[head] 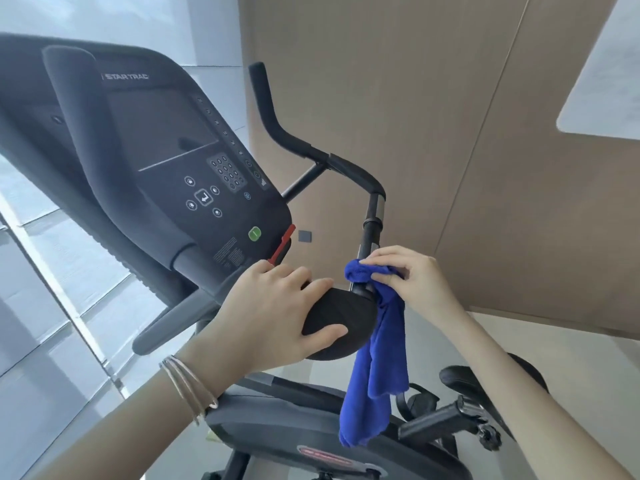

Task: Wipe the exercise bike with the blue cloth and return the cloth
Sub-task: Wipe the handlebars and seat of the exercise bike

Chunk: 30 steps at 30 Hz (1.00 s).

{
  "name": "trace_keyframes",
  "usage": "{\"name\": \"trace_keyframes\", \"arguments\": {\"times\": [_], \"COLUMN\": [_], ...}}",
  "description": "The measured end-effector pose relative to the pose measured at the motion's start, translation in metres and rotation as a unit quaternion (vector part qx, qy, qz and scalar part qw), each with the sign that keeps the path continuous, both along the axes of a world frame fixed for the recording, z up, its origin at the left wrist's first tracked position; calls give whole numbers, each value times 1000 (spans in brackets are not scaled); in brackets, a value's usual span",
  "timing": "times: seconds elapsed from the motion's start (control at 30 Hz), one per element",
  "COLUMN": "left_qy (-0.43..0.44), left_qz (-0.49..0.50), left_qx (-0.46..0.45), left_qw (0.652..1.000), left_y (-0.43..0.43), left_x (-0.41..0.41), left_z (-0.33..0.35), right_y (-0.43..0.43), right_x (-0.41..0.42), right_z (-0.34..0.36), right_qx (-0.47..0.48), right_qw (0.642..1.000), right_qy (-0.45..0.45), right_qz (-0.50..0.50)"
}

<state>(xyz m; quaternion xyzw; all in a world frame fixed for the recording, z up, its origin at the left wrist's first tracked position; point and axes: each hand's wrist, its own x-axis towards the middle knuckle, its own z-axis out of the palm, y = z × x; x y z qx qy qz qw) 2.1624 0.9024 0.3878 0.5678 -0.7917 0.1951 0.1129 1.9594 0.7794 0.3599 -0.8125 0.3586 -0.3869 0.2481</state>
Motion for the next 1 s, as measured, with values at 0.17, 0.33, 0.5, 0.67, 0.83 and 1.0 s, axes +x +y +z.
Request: {"name": "trace_keyframes", "arguments": {"times": [0.17,0.33,0.5,0.67,0.83,1.0], "left_qy": [20,20,17,-2,-10,-13], "left_qz": [-2,-28,-69,-101,-121,-141], "left_qx": [13,30,37,49,30,7], "left_qw": [1000,999,997,994,992,990], "left_y": [0,-8,-16,-22,-31,-34], "left_x": [6,25,41,47,78,86], "left_z": [4,14,16,13,19,17], "right_y": [-31,-50,-38,-30,-37,6], "right_x": [7,17,15,18,39,30], "right_z": [13,19,26,34,47,42], "right_qx": [-10,-20,-75,-94,-82,-102], "right_qw": [998,994,979,958,940,931], "right_qy": [56,99,192,268,331,347], "right_qz": [-21,-49,10,45,-21,38]}}
